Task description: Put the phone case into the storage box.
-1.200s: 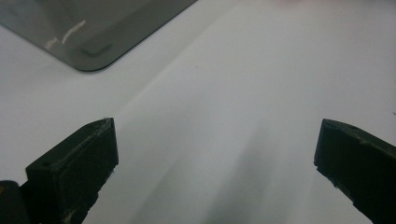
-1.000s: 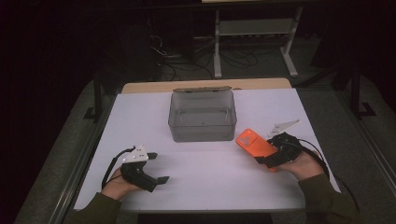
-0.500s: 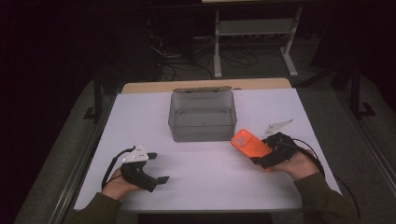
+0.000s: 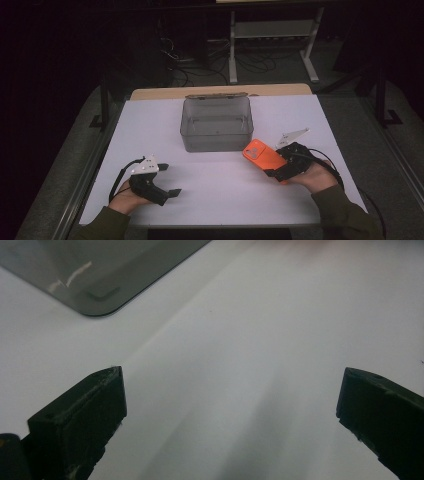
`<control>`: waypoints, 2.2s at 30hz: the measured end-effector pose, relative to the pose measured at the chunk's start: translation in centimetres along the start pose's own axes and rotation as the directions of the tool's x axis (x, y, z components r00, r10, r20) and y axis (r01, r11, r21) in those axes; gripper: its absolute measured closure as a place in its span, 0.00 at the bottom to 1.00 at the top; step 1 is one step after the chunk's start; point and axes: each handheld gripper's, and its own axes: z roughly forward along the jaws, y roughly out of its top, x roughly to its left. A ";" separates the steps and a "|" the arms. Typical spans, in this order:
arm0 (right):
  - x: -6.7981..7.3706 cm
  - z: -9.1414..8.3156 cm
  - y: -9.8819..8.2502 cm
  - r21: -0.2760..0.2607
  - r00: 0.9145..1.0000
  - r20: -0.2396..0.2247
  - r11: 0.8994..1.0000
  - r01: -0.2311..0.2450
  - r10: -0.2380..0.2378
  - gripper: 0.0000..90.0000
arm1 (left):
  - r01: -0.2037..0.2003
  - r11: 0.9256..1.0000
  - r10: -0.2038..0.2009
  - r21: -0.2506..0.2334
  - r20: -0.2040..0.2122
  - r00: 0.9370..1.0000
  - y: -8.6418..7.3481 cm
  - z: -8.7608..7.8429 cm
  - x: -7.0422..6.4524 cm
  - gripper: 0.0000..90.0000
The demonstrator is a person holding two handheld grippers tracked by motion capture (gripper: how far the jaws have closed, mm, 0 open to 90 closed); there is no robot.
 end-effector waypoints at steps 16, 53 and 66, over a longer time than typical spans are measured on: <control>0.9 0.4 0.7 0.001 0.999 -0.021 1.000 0.027 -0.027 0.17 | 0.001 1.000 -0.001 -0.001 0.001 1.000 0.0 0.0 0.0 0.00; 4.3 4.3 6.1 -0.001 0.979 -0.123 0.987 0.163 -0.162 0.17 | -0.004 1.000 0.004 -0.008 0.002 1.000 0.1 -0.2 -0.1 0.00; 5.6 5.8 8.5 -0.010 0.964 -0.158 0.977 0.214 -0.213 0.17 | -0.004 1.000 0.004 -0.009 0.003 1.000 0.1 -0.3 0.0 0.00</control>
